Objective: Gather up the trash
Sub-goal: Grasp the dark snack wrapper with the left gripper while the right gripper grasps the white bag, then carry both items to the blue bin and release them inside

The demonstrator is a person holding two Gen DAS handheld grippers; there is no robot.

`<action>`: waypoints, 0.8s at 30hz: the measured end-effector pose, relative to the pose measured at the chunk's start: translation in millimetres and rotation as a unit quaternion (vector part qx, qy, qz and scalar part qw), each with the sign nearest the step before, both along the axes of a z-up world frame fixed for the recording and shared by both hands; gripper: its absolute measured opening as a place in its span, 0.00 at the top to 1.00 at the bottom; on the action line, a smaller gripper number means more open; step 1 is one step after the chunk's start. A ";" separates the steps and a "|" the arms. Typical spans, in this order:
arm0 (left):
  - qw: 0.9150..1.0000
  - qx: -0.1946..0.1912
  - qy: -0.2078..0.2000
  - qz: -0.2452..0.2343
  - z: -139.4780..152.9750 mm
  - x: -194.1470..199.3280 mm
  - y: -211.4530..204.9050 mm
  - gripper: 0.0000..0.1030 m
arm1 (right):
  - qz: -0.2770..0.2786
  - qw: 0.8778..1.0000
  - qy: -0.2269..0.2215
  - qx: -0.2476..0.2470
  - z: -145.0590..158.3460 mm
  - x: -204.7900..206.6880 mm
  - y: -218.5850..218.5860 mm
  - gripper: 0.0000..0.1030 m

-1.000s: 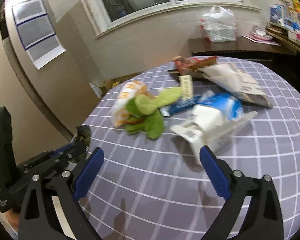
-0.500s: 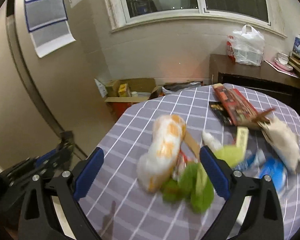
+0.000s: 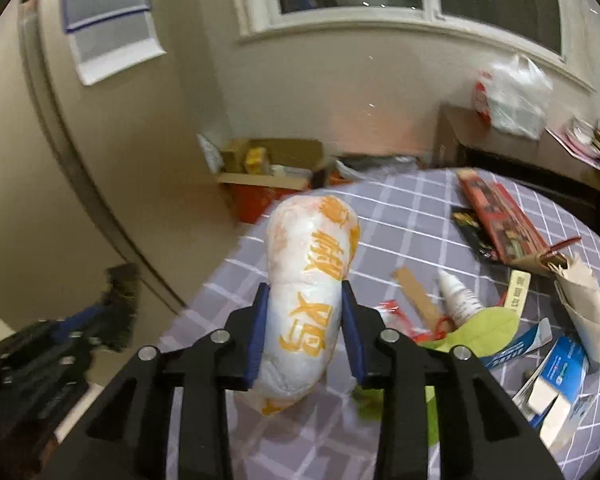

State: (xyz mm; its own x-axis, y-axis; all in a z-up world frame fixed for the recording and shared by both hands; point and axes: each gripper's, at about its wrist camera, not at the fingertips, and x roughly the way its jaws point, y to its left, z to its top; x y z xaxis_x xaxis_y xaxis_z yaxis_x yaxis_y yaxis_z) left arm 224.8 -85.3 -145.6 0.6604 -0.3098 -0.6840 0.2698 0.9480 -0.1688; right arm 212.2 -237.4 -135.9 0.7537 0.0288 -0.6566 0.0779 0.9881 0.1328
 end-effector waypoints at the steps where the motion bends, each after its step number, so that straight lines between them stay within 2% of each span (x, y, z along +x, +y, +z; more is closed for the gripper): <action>1: 1.000 -0.001 -0.001 0.004 1.3 -3.9 7.2 0.86 | 0.009 1.000 -0.004 0.002 3.9 -4.2 8.7 0.67; 5: 1.000 0.001 -0.003 0.023 3.1 -20.3 41.2 0.86 | 0.060 0.998 -0.007 0.014 10.5 -16.9 55.5 0.67; 10: 0.998 0.016 0.008 0.067 -8.0 -36.3 100.0 0.86 | 0.120 0.992 0.017 0.033 -2.4 -10.1 119.2 0.67; 16: 0.987 0.031 0.035 0.151 -32.1 -43.1 185.1 0.86 | 0.179 0.982 0.046 0.040 -29.9 7.5 198.7 0.67; 20: 0.979 0.035 0.054 0.191 -49.6 -41.0 224.6 0.87 | 0.207 0.975 0.062 0.041 -52.3 25.5 242.1 0.66; 23: 0.974 0.042 0.069 0.214 -63.4 -35.1 247.2 0.86 | 0.216 0.974 0.054 0.045 -69.1 39.1 260.4 0.54; 24: 0.972 0.043 0.074 0.218 -67.5 -33.6 251.8 0.86 | 0.214 0.975 0.054 0.038 -75.4 42.1 262.7 0.41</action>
State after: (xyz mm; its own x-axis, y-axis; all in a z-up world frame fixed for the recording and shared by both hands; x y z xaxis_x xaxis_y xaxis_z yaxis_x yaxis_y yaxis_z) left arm 191.3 166.5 -213.0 0.6080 0.0409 -0.7929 -0.1829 0.9790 -0.0897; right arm 254.3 25.2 -211.3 0.5888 0.3770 -0.7150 -0.3220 0.9208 0.2204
